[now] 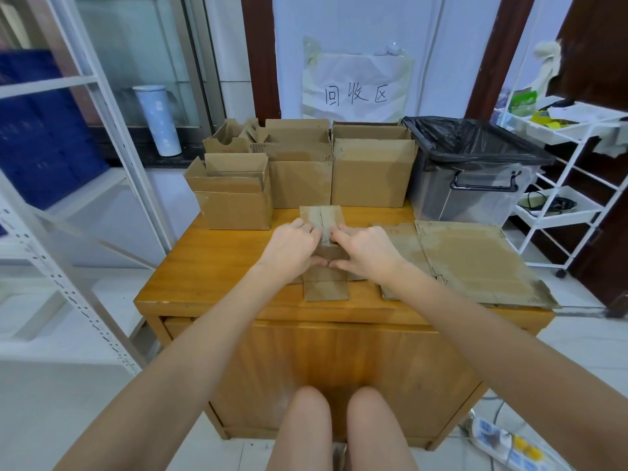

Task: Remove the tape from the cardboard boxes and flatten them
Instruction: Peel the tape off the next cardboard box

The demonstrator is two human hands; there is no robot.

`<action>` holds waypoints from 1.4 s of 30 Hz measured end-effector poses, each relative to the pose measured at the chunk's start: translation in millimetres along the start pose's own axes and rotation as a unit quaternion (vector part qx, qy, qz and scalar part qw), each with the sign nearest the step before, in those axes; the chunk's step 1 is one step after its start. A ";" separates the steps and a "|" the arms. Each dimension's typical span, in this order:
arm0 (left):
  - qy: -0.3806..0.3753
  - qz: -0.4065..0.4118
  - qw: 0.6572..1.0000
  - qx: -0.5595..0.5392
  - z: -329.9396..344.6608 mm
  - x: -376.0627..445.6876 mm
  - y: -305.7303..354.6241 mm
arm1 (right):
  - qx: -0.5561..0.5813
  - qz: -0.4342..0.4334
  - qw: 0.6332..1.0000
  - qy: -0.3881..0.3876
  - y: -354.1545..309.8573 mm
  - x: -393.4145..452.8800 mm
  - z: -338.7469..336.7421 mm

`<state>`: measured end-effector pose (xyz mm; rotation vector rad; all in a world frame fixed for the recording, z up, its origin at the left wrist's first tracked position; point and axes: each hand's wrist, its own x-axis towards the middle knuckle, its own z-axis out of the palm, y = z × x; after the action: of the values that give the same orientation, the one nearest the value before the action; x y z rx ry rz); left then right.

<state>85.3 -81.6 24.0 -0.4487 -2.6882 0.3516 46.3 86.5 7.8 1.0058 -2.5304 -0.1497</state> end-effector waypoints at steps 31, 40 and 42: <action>-0.045 0.021 0.997 -0.059 -0.5 7.4 -15.3 | 0.007 -0.035 0.999 -0.023 5.9 10.4 -15.2; -0.049 0.006 0.991 -0.124 -2.4 5.4 -19.9 | -0.008 -0.054 0.998 -0.020 5.3 12.1 -24.0; -0.050 0.002 0.988 -0.149 -2.0 3.1 -21.9 | -0.003 -0.059 0.998 -0.012 6.4 10.5 -26.5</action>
<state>77.8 -100.2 33.5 -0.5345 -2.8498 -0.0294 46.3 85.5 36.9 1.1577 -2.4903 -0.2041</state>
